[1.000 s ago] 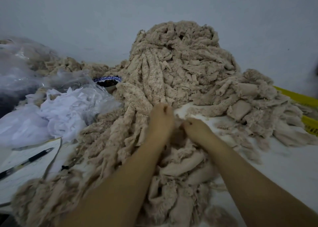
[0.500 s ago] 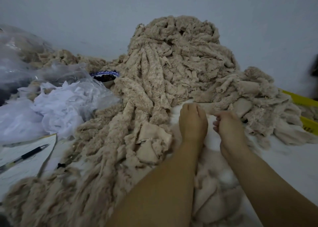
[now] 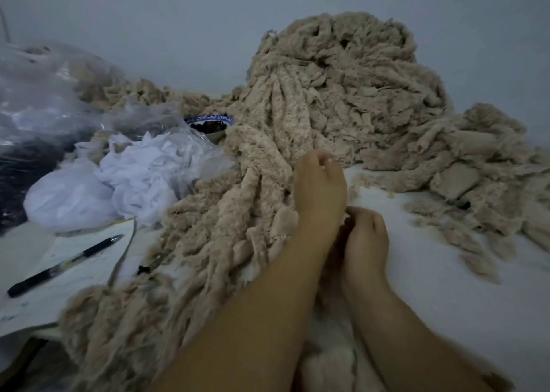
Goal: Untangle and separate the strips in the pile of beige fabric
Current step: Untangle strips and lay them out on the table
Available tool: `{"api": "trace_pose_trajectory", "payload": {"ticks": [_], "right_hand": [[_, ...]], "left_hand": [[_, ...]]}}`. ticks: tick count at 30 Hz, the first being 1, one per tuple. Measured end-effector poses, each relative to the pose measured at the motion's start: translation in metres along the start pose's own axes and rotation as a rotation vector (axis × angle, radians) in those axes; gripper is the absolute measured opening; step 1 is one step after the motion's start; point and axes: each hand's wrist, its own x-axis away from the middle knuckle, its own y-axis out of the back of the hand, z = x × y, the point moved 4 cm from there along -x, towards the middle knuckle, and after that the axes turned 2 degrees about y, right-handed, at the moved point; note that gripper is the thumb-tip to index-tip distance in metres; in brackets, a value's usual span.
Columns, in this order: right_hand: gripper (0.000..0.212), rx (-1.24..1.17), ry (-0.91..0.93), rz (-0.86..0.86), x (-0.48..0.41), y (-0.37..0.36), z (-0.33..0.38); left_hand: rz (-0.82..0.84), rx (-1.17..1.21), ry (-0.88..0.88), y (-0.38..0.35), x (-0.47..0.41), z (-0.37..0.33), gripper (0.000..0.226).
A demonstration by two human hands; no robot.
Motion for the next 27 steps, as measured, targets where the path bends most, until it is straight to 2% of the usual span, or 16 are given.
{"api": "trace_pose_trajectory", "payload": {"ticks": [2,5,8,10,13,15,17,19,21,23,25,27], "right_hand": [[0.025,0.07,-0.029,-0.007,0.021,0.009,0.003],[0.018,0.011,0.017,-0.033,0.02,0.011,0.017],[0.012,0.066,-0.038,0.156,-0.002,-0.012,0.028],[0.012,0.428,-0.023,0.392,-0.009,-0.037,0.021],[0.024,1.132,0.341,0.588,-0.006,-0.056,0.001],[0.031,1.305,0.581,0.665,0.007,-0.056,-0.008],[0.031,1.331,0.609,0.742,0.012,-0.049,-0.01],[0.032,1.288,0.509,0.778,0.005,-0.039,-0.002],[0.039,1.255,0.405,0.707,-0.01,-0.023,0.016],[0.043,1.268,0.403,0.642,-0.023,-0.008,0.035],[0.046,1.239,0.388,0.655,-0.028,0.003,0.05],[0.046,1.094,0.342,0.653,-0.03,0.012,0.059]], "left_hand": [[0.017,-0.144,0.047,0.005,-0.024,0.004,0.029],[-0.186,-0.255,0.118,0.025,-0.019,0.03,0.034],[-0.389,-0.158,0.226,0.05,0.001,0.06,0.031],[-0.334,-0.144,0.301,0.055,-0.003,0.07,0.034],[-0.12,-0.267,0.263,0.051,-0.01,0.076,0.031],[-0.074,-0.276,0.262,0.052,-0.01,0.078,0.023],[-0.067,-0.019,0.36,0.056,-0.009,0.08,0.02],[-0.035,0.454,0.593,0.06,-0.013,0.076,0.017],[0.056,0.809,0.771,0.064,-0.022,0.072,0.023],[0.08,0.912,0.859,0.072,-0.03,0.069,0.028],[0.101,0.943,0.877,0.075,-0.035,0.061,0.026],[0.101,0.946,0.869,0.07,-0.036,0.053,0.026]]}}
